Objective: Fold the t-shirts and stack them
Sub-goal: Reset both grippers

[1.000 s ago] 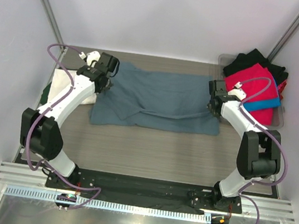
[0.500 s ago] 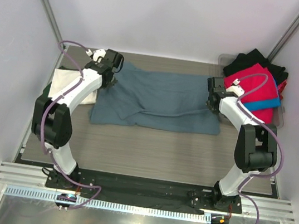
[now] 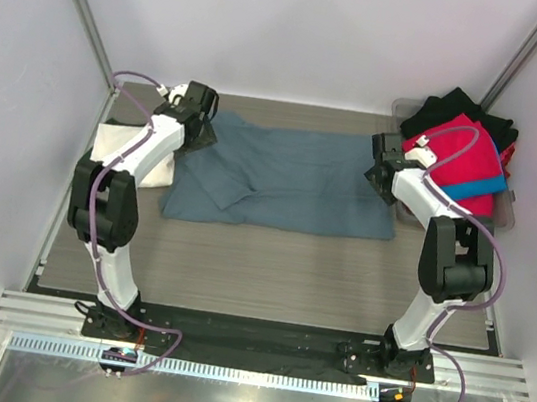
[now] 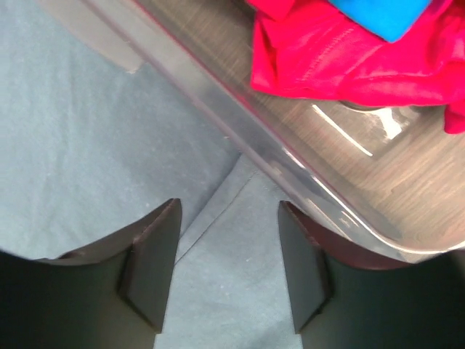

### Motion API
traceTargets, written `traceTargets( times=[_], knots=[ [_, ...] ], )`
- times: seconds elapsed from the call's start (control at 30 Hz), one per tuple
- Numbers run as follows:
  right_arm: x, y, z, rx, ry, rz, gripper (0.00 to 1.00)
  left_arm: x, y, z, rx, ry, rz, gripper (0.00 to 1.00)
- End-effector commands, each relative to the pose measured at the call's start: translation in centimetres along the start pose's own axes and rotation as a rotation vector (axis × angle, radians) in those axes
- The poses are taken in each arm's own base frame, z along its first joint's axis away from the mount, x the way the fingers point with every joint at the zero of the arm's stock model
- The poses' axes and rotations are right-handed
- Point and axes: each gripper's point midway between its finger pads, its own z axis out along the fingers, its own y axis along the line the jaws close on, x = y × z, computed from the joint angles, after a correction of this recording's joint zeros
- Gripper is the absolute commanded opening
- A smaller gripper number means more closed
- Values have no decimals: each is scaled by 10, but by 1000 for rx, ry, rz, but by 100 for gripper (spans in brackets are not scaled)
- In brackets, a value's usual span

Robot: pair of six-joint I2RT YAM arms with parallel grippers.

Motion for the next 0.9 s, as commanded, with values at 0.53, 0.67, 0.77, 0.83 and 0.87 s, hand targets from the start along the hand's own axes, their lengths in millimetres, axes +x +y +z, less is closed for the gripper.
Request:
traceTargets(
  times=[0.53,0.67,0.77,0.83,0.87],
  knots=[
    [22,-65,-89,-307,-31,85,61,59,31,-113,413,-52,-153,79],
    [29,-76,-97,-414,-86,172,62,79,47,-117,466,-85,-201,81],
    [46,-86,-86,-414,-77,209,63,93,56,-115,506,-113,-236,84],
    [55,-97,-74,-369,-77,242,62,103,64,-108,504,-119,-260,88],
    [55,-98,-71,-362,-85,259,63,107,69,-105,495,-124,-266,89]
  ],
)
